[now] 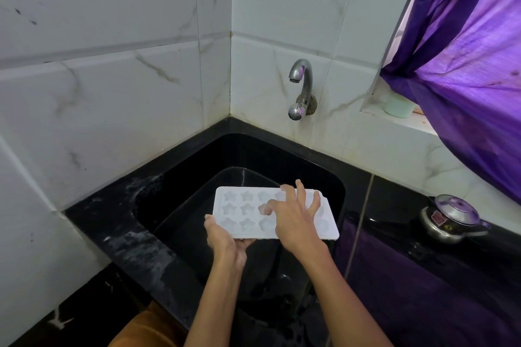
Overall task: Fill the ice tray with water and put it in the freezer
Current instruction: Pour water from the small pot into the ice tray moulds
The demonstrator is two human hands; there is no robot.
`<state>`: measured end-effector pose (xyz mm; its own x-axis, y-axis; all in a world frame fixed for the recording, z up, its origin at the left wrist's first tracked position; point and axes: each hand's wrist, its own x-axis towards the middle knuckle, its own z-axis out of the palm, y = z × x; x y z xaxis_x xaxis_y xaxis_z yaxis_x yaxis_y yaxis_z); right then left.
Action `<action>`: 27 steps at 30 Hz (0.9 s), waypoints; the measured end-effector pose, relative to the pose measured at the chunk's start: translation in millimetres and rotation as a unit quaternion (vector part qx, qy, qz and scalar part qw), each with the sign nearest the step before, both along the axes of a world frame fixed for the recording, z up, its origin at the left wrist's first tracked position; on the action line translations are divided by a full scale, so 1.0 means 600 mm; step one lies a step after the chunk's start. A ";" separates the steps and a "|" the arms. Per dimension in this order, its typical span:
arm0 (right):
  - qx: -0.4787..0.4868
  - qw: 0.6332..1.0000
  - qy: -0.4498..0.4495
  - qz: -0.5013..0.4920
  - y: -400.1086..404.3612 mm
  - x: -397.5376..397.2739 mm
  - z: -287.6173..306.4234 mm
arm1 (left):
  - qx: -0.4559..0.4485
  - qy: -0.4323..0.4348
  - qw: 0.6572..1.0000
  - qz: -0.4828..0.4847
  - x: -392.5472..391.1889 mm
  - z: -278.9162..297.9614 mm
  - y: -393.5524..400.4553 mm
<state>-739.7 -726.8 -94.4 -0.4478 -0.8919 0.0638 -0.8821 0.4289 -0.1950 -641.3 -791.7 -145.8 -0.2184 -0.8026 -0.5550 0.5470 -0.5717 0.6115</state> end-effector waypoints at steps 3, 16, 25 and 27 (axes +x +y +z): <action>-0.022 1.000 0.009 -0.011 -0.001 0.001 0.005 | 0.001 0.001 1.000 -0.001 -0.001 0.003 0.001; -0.005 0.999 0.001 0.042 -0.027 0.022 0.008 | 0.008 0.008 1.000 0.004 -0.003 0.006 0.002; 0.025 0.998 0.008 0.056 -0.034 0.030 0.009 | 0.002 0.019 1.000 0.005 -0.007 0.004 0.006; 0.024 0.998 0.014 0.055 -0.033 0.030 0.010 | 0.000 0.023 1.000 0.002 -0.006 0.004 0.005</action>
<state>-721.9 -746.9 -88.6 -0.3461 -0.9377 0.0312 -0.9291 0.3379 -0.1506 -645.2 -788.6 -143.5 -0.2405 -0.8032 -0.5450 0.5763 -0.5700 0.5857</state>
